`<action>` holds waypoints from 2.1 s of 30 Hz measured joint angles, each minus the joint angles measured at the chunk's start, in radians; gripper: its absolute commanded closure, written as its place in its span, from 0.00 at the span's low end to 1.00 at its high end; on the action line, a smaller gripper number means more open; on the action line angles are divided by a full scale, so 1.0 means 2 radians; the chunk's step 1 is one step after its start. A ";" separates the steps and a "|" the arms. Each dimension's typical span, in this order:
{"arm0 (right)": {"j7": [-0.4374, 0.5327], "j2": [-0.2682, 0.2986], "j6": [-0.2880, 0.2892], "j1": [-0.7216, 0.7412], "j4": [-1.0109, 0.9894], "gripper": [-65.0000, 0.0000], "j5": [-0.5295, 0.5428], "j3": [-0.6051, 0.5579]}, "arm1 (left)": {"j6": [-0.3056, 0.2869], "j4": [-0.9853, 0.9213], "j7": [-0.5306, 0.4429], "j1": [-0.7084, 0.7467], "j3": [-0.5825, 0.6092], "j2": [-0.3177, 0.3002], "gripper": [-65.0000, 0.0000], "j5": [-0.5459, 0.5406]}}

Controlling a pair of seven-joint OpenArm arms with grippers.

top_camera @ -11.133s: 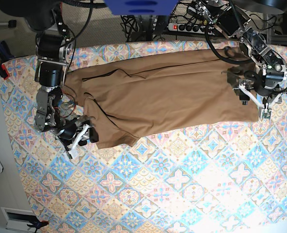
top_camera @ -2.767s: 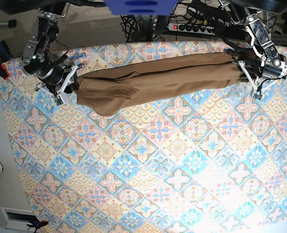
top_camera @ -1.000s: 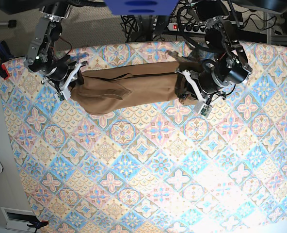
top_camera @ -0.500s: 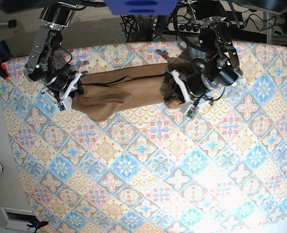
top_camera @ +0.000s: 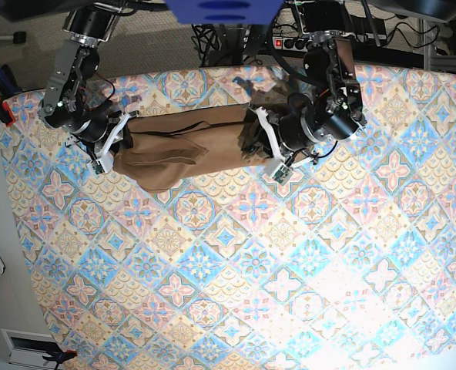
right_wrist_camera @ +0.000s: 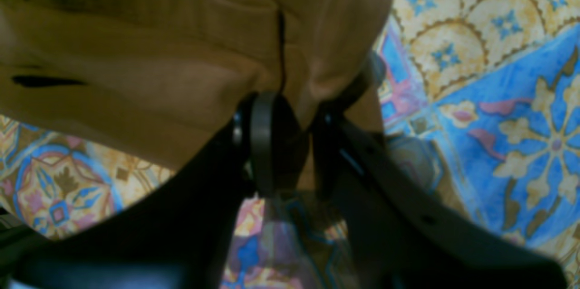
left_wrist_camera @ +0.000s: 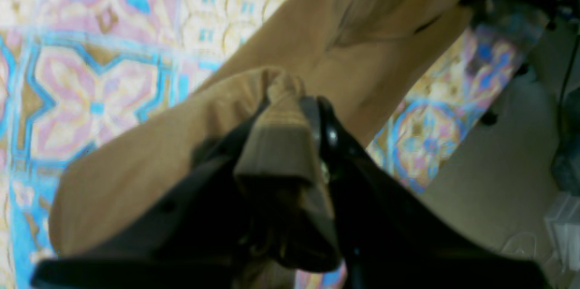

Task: Layout the t-shirt on the table in an organized manner, then fold the t-shirt properly
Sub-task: 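Carry the shirt end with the left gripper toward the right gripper, then lower the folded shirt end onto the shirt with the left gripper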

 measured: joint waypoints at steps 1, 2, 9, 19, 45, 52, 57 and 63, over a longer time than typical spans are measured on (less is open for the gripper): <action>0.000 0.000 0.000 0.000 0.000 0.80 0.000 0.000 | 0.000 -0.001 0.000 -0.001 0.000 0.007 1.00 0.001; 0.000 0.000 0.000 0.000 0.000 0.80 0.000 0.000 | 0.000 -0.002 0.003 -0.003 0.000 0.012 1.00 0.003; -0.002 0.000 0.000 -0.001 0.001 0.80 0.000 0.000 | 0.000 -0.003 0.003 -0.005 0.001 0.028 0.68 0.005; -0.002 0.000 0.000 -0.001 0.001 0.80 0.000 0.000 | 0.000 -0.003 0.001 -0.005 0.028 0.031 0.43 0.000; -0.002 0.000 0.000 0.002 0.000 0.80 0.000 0.000 | 0.000 0.094 0.005 0.003 -0.120 -0.071 1.00 -0.079; -0.002 0.000 0.000 0.001 0.000 0.80 0.000 -0.016 | 0.000 0.074 0.003 -0.001 -0.078 -0.080 1.00 -0.076; -0.002 0.000 0.000 0.000 0.000 0.80 0.000 -0.022 | 0.000 0.024 -0.006 0.005 -0.033 -0.079 1.00 -0.013; 0.000 0.000 0.000 -0.001 0.001 0.80 0.000 -0.020 | 0.000 -0.034 -0.007 0.016 -0.026 -0.091 1.00 0.008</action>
